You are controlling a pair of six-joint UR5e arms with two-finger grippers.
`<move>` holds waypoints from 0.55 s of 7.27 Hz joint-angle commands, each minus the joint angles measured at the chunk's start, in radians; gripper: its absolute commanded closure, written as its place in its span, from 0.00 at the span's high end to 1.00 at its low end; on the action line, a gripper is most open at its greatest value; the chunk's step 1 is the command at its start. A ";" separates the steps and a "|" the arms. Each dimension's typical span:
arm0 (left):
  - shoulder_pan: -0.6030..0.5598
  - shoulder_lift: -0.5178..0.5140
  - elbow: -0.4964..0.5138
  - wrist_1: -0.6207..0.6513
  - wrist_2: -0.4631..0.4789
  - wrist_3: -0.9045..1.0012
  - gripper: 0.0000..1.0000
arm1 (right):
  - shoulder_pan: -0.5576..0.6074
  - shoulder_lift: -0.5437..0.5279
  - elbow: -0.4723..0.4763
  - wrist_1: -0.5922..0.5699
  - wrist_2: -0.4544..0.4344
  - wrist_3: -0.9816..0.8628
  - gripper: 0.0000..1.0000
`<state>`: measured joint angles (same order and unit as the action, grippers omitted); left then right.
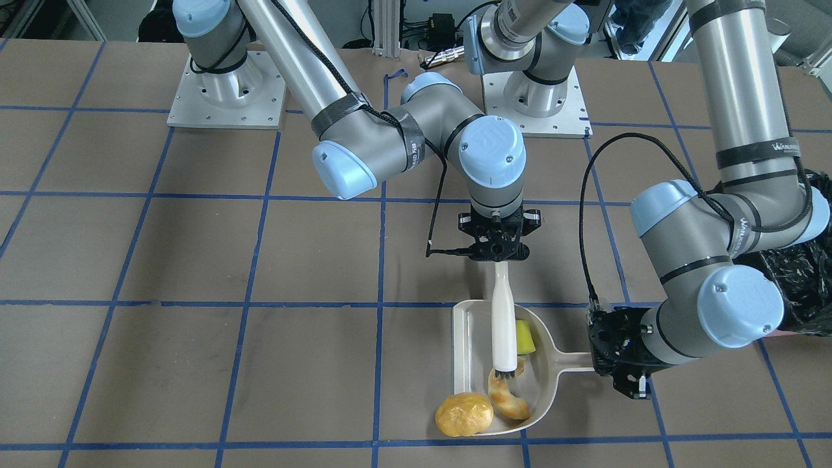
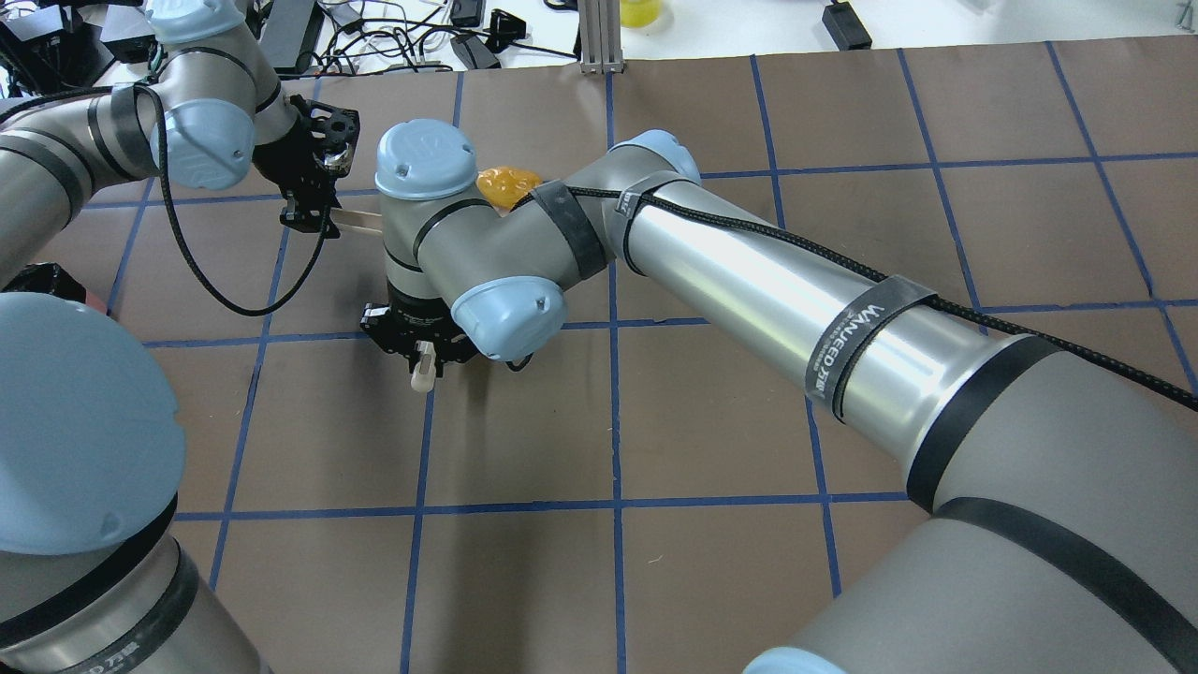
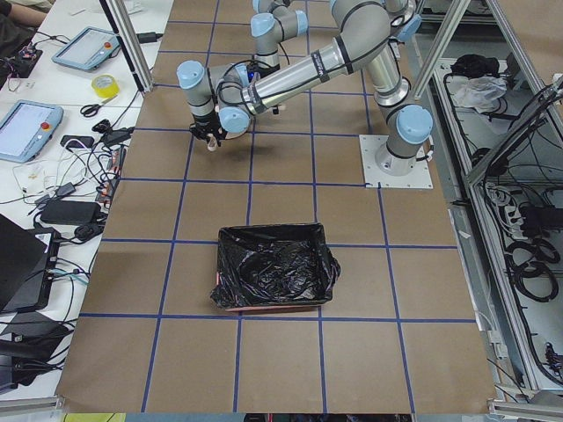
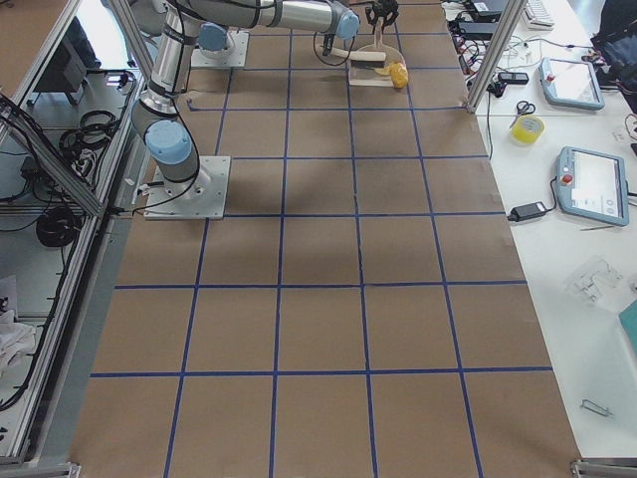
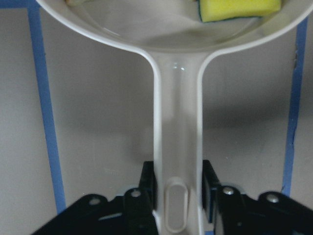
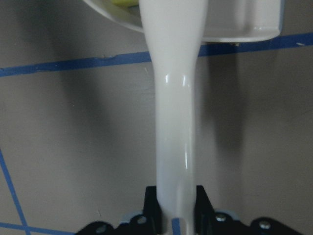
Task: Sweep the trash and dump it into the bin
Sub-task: 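Sweep the trash toward the dustpan with the brush in the right gripper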
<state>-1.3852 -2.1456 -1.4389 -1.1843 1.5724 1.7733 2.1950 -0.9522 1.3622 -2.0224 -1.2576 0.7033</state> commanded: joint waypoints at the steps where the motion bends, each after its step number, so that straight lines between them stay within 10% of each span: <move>1: 0.000 0.001 0.000 0.000 -0.002 0.000 0.07 | 0.022 -0.005 -0.006 0.008 0.017 0.015 0.00; 4: 0.000 0.004 0.000 0.000 -0.005 0.000 0.07 | -0.029 -0.101 -0.011 0.233 -0.046 -0.054 0.00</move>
<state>-1.3852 -2.1420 -1.4389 -1.1842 1.5682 1.7739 2.1959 -1.0044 1.3528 -1.8872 -1.2614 0.6936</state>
